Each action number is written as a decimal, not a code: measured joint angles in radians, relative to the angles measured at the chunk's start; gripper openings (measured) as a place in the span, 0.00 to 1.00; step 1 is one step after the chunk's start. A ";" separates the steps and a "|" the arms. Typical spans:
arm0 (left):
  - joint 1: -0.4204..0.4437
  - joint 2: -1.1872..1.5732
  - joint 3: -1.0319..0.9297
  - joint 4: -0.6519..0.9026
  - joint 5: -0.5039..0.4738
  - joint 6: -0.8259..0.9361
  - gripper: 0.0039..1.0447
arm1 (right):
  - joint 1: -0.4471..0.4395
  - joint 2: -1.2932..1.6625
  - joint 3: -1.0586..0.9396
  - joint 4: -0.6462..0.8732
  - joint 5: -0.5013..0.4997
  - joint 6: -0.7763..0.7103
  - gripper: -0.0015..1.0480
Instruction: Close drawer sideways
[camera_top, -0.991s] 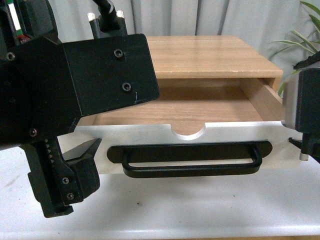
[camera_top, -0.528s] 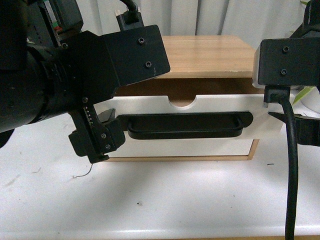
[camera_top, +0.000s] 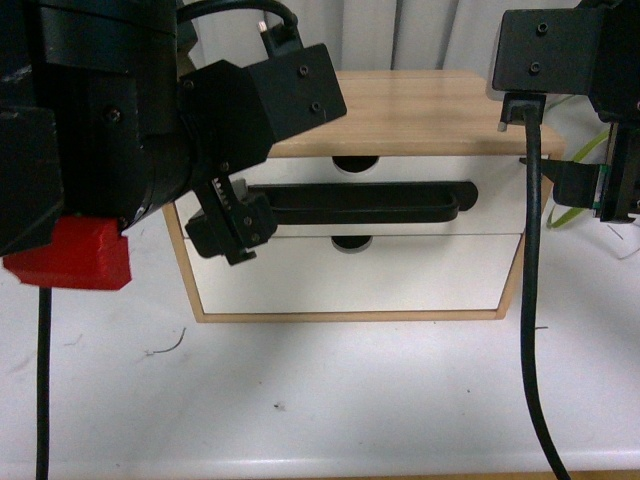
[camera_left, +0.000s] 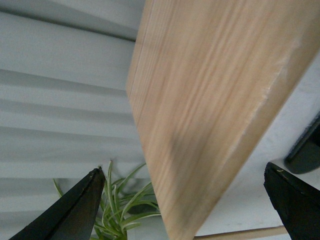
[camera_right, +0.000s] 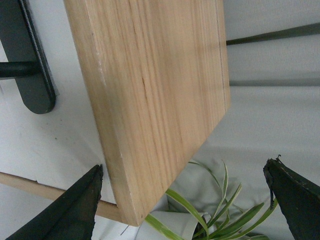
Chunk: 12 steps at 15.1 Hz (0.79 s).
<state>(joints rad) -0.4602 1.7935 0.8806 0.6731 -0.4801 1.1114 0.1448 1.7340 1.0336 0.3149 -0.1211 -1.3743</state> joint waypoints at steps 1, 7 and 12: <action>0.003 0.007 0.016 -0.006 -0.005 0.004 0.94 | -0.001 0.001 0.002 -0.001 0.000 0.006 0.94; -0.035 -0.157 -0.023 -0.228 0.038 -0.170 0.94 | -0.002 -0.147 -0.093 -0.040 -0.033 0.237 0.94; 0.011 -0.595 -0.197 -0.456 0.102 -0.756 0.94 | -0.043 -0.484 -0.396 0.058 -0.132 0.861 0.94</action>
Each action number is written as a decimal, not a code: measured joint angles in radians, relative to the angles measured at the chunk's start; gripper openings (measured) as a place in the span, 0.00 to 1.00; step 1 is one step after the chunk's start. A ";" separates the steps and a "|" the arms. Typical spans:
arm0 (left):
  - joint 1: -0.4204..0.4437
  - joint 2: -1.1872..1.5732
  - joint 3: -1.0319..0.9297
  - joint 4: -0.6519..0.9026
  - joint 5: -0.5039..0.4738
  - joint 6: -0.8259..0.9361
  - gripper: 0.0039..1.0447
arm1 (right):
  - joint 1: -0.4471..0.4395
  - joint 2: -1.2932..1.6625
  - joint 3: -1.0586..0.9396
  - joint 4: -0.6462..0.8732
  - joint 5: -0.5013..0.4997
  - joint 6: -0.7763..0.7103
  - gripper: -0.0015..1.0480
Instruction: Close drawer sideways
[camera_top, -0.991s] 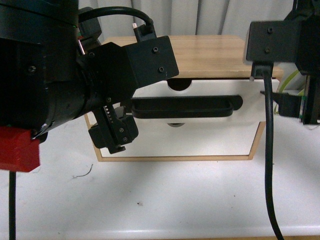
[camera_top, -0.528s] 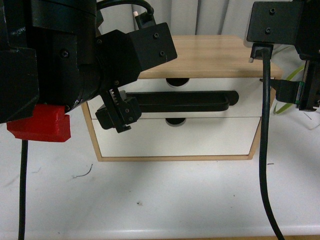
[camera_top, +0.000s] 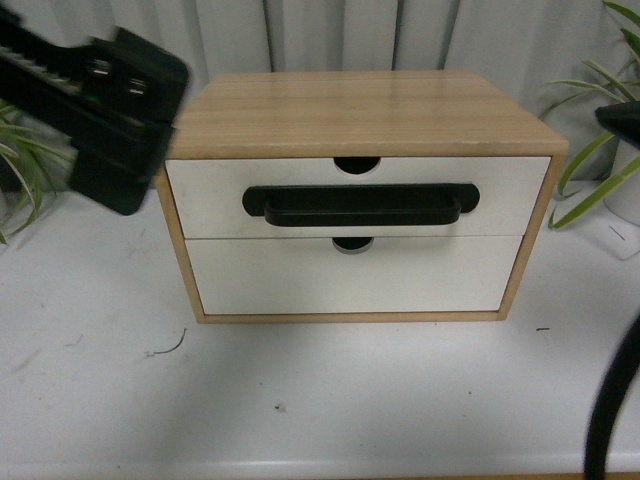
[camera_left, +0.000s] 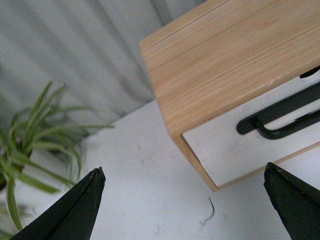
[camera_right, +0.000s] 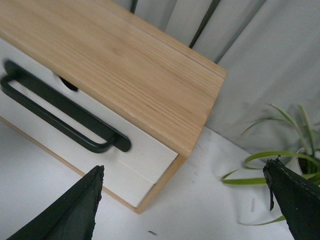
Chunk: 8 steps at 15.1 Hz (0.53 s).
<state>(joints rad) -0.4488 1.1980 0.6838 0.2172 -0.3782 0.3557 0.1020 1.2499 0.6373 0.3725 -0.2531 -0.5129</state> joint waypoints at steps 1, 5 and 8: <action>0.022 -0.062 -0.032 -0.042 0.003 -0.062 0.94 | -0.008 -0.046 -0.033 0.005 -0.014 0.066 0.94; 0.140 -0.297 -0.133 -0.198 0.008 -0.274 0.94 | -0.063 -0.301 -0.174 -0.028 -0.082 0.416 0.94; 0.343 -0.617 -0.235 -0.322 0.096 -0.352 0.91 | -0.127 -0.585 -0.264 -0.154 -0.056 0.621 0.92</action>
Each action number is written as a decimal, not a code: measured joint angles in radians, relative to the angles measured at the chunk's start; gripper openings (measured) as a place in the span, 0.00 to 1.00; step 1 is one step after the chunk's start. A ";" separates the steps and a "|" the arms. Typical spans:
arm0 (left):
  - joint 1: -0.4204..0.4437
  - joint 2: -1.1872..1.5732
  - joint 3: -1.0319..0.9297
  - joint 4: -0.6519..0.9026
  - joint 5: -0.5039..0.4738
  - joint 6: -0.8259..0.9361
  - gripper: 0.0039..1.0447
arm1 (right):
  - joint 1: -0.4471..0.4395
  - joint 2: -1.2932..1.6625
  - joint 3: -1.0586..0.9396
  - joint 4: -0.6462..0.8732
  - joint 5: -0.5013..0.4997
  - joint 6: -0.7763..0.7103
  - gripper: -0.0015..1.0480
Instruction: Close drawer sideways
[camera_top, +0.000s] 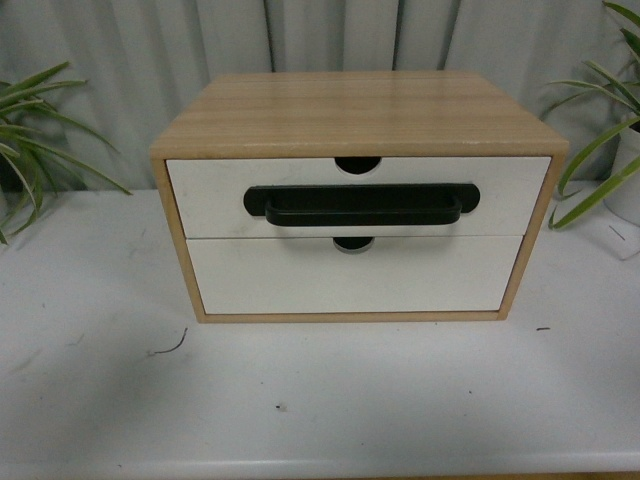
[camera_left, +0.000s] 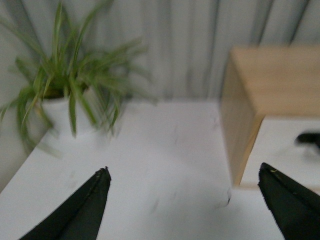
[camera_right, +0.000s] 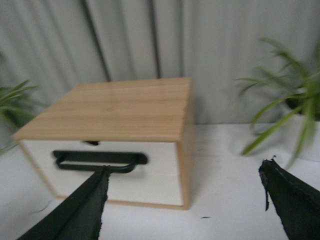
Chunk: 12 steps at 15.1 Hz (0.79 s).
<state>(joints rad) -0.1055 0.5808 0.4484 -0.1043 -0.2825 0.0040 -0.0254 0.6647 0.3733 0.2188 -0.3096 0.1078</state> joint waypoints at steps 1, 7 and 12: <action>0.108 -0.202 -0.191 0.248 0.278 -0.001 0.56 | 0.024 -0.232 -0.138 -0.017 0.300 -0.083 0.59; 0.103 -0.318 -0.340 0.254 0.283 -0.001 0.01 | 0.025 -0.359 -0.269 -0.018 0.307 -0.105 0.02; 0.103 -0.390 -0.387 0.232 0.283 -0.001 0.01 | 0.025 -0.440 -0.317 -0.055 0.307 -0.105 0.02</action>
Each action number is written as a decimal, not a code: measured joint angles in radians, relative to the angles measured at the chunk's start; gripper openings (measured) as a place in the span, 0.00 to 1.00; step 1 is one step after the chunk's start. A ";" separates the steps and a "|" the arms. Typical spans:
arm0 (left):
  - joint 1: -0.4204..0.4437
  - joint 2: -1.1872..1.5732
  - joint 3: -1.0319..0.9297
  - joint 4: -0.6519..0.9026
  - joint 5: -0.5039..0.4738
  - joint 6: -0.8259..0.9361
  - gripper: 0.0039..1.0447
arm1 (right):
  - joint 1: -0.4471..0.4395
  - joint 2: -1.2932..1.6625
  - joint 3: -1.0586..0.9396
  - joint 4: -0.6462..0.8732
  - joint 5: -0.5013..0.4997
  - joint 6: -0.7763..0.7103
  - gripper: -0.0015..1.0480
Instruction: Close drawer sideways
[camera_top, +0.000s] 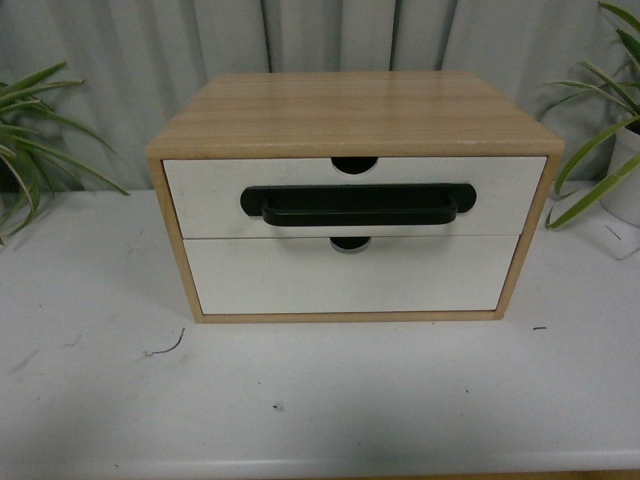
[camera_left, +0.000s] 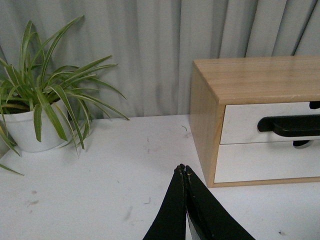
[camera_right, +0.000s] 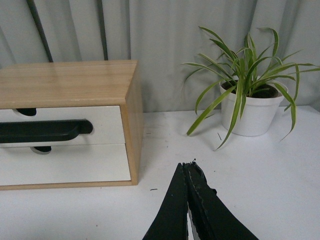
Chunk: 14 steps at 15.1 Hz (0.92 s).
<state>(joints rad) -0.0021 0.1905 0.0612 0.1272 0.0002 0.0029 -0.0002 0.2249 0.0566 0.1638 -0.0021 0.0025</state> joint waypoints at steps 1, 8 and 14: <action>0.000 -0.010 -0.001 -0.019 0.000 0.000 0.01 | 0.000 -0.007 -0.003 -0.003 0.000 0.000 0.02; 0.000 -0.182 -0.049 -0.132 -0.001 0.000 0.01 | 0.000 -0.220 -0.043 -0.166 0.002 -0.001 0.02; 0.000 -0.182 -0.049 -0.131 0.000 -0.003 0.03 | 0.000 -0.221 -0.043 -0.167 0.002 -0.001 0.02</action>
<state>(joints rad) -0.0021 0.0086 0.0120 -0.0040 -0.0002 0.0002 -0.0002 0.0040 0.0135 -0.0032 0.0002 0.0013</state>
